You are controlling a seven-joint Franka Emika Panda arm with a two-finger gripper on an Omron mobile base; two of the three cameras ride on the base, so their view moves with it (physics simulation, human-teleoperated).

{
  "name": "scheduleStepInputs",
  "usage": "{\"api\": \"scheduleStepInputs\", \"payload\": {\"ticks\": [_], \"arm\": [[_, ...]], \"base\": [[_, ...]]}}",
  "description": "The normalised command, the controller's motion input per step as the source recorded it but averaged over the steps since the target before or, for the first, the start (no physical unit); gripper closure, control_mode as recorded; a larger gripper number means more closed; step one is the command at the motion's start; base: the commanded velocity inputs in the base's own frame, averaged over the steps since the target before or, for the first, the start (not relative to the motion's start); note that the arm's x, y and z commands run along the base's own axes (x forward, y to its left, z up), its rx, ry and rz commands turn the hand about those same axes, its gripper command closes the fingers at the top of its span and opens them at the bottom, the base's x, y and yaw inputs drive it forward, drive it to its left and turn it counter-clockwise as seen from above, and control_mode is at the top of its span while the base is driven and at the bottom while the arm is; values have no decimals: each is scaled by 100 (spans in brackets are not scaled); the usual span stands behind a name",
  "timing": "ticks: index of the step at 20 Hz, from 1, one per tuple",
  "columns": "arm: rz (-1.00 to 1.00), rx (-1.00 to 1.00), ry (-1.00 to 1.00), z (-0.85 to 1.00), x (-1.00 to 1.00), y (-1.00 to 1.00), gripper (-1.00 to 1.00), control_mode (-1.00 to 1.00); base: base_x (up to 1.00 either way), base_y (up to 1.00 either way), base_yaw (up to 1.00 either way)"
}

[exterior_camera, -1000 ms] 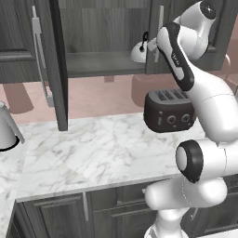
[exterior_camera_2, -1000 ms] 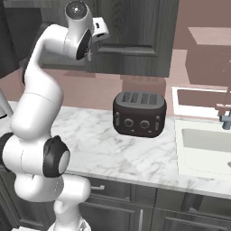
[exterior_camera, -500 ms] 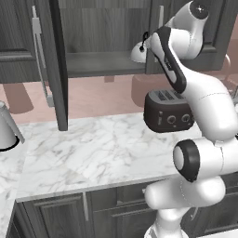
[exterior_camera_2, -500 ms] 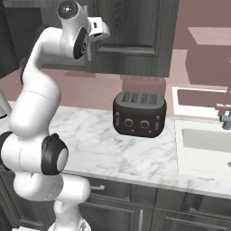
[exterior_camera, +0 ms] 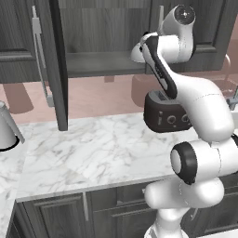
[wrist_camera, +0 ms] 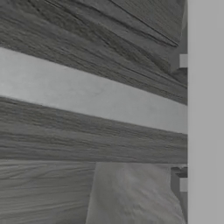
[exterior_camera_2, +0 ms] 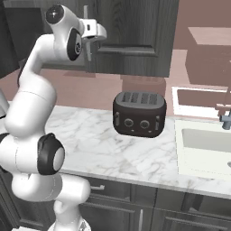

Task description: Open the cabinet, pick the kettle from the cabinet, and place it in the sink.

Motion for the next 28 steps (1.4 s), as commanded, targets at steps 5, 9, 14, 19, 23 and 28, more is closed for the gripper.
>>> {"api": "scheduleStepInputs", "payload": {"ticks": [5, 9, 14, 19, 23, 28], "arm": [[-4, 1, -6, 4, 28, -3, 100, -100], [-2, 2, -6, 1, 32, -4, 100, -100], [0, 3, -4, 2, 32, -13, 100, -100], [0, 8, 0, 1, 30, -16, 100, -100], [0, 14, 0, 0, 25, -2, 100, -100], [0, 10, 0, 0, 1, -9, 100, -100]], "base": [[0, 0, 0], [0, 0, 0], [0, 0, 0], [0, 0, 0], [0, 0, 0], [0, 0, 0]]}}
